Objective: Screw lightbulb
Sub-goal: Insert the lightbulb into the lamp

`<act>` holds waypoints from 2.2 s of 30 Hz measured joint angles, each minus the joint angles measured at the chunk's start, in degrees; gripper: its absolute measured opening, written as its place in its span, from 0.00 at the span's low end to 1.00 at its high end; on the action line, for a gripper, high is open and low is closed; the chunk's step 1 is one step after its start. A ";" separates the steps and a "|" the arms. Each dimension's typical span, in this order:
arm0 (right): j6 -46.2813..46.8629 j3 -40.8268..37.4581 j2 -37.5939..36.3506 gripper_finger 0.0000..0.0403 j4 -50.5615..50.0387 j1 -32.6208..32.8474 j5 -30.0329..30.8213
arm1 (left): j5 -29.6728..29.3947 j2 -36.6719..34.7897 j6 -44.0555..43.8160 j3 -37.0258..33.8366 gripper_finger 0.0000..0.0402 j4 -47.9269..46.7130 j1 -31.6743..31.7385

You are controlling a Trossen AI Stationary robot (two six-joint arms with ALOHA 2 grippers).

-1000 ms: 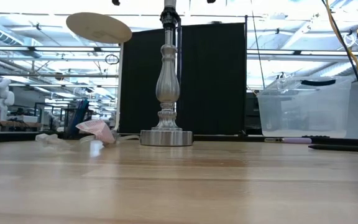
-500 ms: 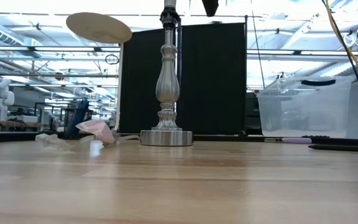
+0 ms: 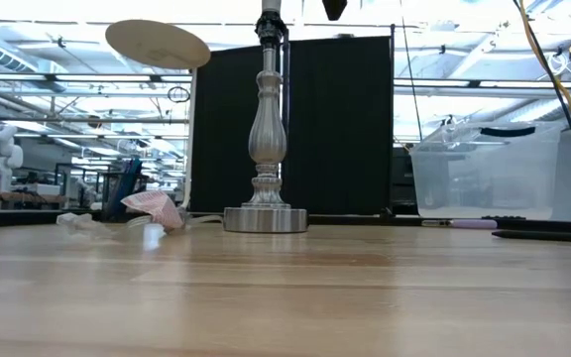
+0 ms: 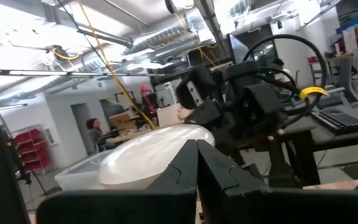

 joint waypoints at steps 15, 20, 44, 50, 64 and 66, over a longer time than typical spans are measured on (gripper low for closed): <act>-3.09 -0.02 0.02 0.00 1.93 -0.26 -2.01 | -2.15 1.91 -0.21 0.02 0.00 2.91 1.86; -1.54 1.65 0.49 0.00 1.21 -2.65 -2.51 | -2.04 1.92 -1.10 0.02 0.00 3.04 2.01; 1.26 7.89 5.33 0.00 -4.48 -2.03 -2.94 | -2.35 2.95 -4.55 0.08 0.00 2.96 3.12; -0.10 7.89 5.29 0.00 -4.91 0.09 1.34 | -3.15 4.24 -4.48 0.15 0.00 3.34 4.00; -1.19 7.96 5.37 0.00 -7.86 6.10 2.31 | -8.85 7.74 -4.60 -0.07 0.00 1.66 5.78; -0.37 7.63 5.91 0.00 -9.73 7.37 2.15 | -8.97 9.37 -4.56 -0.41 0.00 0.41 5.92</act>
